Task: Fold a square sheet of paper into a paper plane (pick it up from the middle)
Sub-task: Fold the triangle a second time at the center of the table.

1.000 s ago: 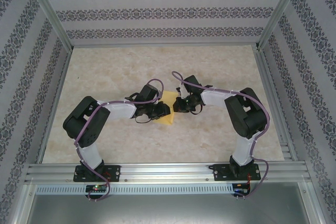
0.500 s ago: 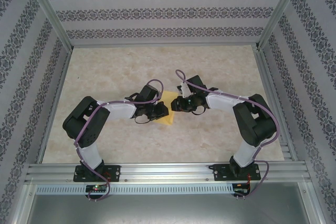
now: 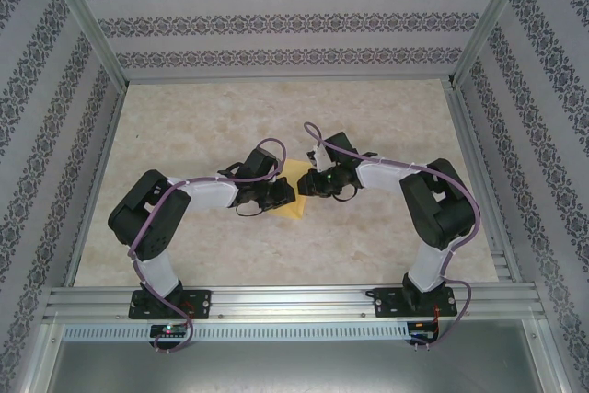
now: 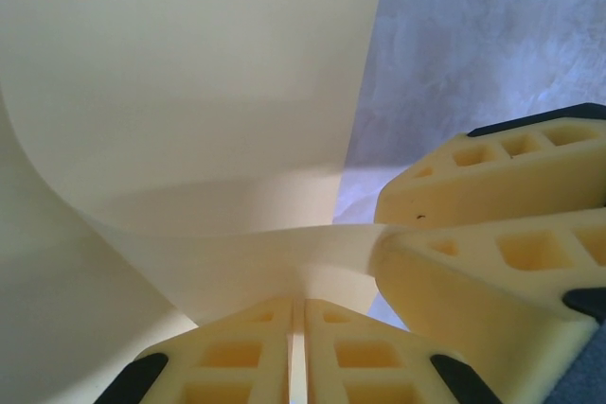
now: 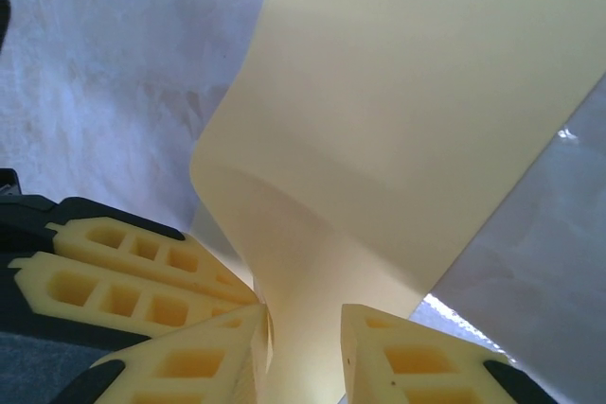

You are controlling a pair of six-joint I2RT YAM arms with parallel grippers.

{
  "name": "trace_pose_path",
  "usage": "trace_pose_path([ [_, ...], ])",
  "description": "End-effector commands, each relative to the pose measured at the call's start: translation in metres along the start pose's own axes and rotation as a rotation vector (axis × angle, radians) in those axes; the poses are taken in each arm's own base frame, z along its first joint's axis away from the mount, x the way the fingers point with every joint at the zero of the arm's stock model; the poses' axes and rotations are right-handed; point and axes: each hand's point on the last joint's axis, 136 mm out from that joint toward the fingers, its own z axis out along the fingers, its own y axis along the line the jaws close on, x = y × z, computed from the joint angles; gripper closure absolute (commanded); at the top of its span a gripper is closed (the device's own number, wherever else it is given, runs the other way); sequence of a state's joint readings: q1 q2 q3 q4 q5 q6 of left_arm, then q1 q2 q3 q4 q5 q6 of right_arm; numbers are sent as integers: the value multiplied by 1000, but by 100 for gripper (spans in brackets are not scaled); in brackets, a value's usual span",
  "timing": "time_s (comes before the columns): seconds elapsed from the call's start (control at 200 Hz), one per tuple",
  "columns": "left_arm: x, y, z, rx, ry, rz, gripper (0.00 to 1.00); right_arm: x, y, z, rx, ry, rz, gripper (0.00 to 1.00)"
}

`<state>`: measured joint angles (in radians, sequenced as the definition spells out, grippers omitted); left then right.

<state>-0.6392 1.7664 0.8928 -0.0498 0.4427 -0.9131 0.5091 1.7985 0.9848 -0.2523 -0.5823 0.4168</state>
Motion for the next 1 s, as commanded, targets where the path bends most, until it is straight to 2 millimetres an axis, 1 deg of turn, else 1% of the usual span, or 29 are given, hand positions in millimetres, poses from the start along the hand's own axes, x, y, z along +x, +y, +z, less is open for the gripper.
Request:
trace_pose_path([
  [0.0,4,-4,-4,3,0,30,88,-12,15,2,-49,-18,-46,74],
  [0.15,5,-3,-4,1,1,30,88,-12,17,6,-53,-6,-49,77],
  [0.24,5,-2,-4,-1,0,29,88,-11,17,8,-51,-1,-49,83],
  [0.295,6,-2,-5,-7,1,30,88,-11,17,8,-49,0,-50,89],
  [0.365,6,1,-10,-29,-8,31,88,-10,18,7,-47,-3,-52,95],
  [0.42,5,4,-18,-62,-25,37,88,-9,21,5,-48,-3,-60,97],
  [0.565,2,27,-47,-204,-104,36,87,0,35,5,-45,5,-107,98],
  [0.624,0,37,-58,-258,-138,29,87,5,38,9,-26,16,-128,98],
  [0.709,-1,49,-70,-317,-174,16,87,12,42,16,-5,35,-150,97],
  [0.879,-3,64,-84,-393,-218,-8,87,24,57,29,-6,65,-178,97],
  [0.949,-2,64,-85,-393,-217,-7,87,24,66,28,2,56,-195,97],
  [0.994,0,63,-86,-387,-212,-4,87,23,68,25,16,47,-203,96],
])
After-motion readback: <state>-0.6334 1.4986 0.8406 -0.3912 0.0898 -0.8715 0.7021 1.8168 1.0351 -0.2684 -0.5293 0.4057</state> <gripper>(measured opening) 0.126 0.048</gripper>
